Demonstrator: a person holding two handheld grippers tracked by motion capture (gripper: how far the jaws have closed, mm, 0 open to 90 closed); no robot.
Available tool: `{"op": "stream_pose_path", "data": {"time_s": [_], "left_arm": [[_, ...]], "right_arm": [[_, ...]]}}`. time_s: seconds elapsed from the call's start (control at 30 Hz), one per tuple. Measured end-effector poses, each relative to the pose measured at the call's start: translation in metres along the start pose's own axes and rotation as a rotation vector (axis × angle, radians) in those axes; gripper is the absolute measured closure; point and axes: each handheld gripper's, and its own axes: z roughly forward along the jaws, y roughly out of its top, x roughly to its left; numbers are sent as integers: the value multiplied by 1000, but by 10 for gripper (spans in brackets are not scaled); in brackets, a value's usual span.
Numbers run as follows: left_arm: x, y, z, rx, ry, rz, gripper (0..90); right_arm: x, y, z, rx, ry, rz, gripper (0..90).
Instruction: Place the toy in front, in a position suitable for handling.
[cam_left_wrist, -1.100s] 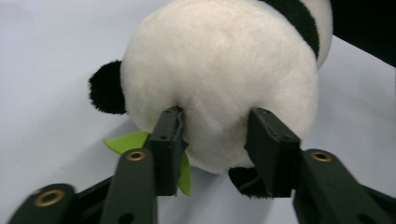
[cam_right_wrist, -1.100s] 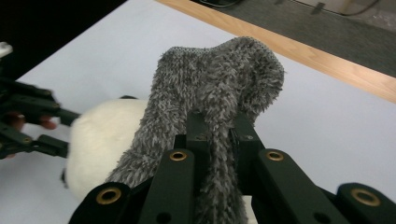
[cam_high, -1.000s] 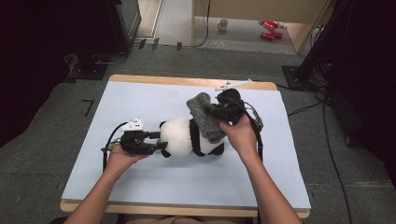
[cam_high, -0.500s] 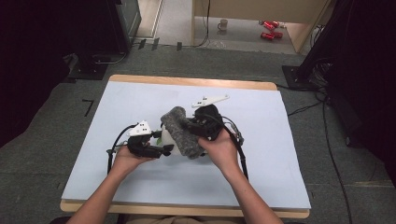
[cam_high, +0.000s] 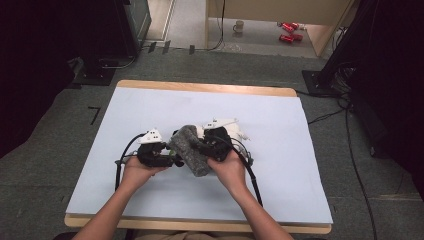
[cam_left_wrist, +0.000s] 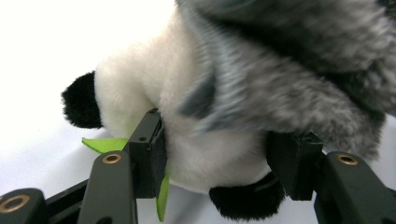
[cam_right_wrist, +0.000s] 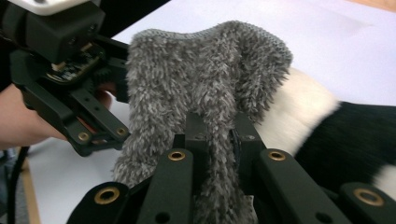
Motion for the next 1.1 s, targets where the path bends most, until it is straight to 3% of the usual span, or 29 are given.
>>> {"op": "stream_pose_path", "data": {"time_s": [0.1,0.17,0.2,0.37,0.53,0.77,1.1], "left_arm": [[1,1,0,12,4,-23,452],[2,1,0,17,8,-28,459],[2,2,0,19,8,-27,459],[0,3,1,22,8,-5,467],[2,3,1,20,1,-8,467],[2,4,2,20,0,-16,466],[3,8,4,32,1,-9,463]], "right_arm": [[-4,-1,-6,9,-32,-16,804],[-9,-3,-13,16,-99,-48,810],[-9,-3,-13,16,-99,-48,810],[-29,-13,-31,4,-102,14,814],[-33,-14,-41,-10,-150,-9,815],[-46,-15,-56,-34,-185,13,814],[-70,-26,-75,-69,-240,92,814]]}}
